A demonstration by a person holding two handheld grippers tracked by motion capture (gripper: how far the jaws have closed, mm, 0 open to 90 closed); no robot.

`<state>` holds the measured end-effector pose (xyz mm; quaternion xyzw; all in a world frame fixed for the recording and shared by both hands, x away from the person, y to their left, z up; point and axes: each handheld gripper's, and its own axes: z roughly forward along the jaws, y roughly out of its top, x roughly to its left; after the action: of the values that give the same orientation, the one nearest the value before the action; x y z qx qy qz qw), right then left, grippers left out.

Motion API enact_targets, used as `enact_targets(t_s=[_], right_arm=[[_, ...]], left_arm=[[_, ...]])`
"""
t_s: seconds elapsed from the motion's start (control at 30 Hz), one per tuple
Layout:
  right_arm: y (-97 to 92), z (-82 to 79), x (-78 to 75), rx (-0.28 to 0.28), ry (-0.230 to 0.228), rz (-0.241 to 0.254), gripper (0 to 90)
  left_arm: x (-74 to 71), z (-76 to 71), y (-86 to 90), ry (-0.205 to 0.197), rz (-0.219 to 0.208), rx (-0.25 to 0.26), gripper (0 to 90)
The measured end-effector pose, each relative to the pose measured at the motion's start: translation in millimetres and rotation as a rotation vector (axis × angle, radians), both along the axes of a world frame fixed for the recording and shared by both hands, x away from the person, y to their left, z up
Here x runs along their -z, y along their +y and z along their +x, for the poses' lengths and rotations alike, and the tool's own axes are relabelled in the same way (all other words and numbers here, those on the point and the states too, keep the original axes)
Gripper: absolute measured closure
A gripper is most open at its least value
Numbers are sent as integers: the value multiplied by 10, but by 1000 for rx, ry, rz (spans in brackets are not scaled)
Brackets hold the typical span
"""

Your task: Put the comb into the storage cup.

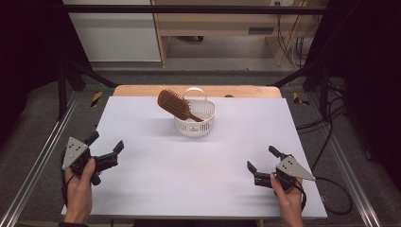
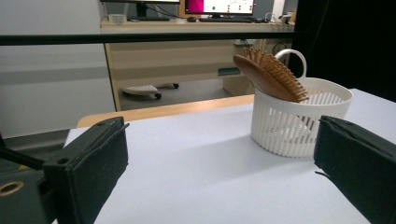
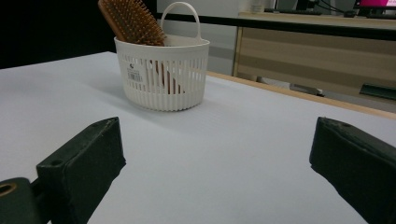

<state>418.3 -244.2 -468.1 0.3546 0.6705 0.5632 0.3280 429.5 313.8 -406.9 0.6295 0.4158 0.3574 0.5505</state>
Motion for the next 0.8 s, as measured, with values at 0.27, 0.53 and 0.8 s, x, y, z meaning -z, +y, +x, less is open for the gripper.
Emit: enact_targets(t_s=[0.27, 0.53, 0.8], right_arm=[[-7, 10, 12, 1, 7, 2, 33], [-12, 17, 20, 5, 12, 2, 32], [7, 23, 32, 1, 14, 0, 32]], left_arm=[[167, -57, -49, 20, 17, 18, 28], [284, -99, -31, 32, 0, 16, 29], [371, -143, -78, 28, 14, 18, 31]])
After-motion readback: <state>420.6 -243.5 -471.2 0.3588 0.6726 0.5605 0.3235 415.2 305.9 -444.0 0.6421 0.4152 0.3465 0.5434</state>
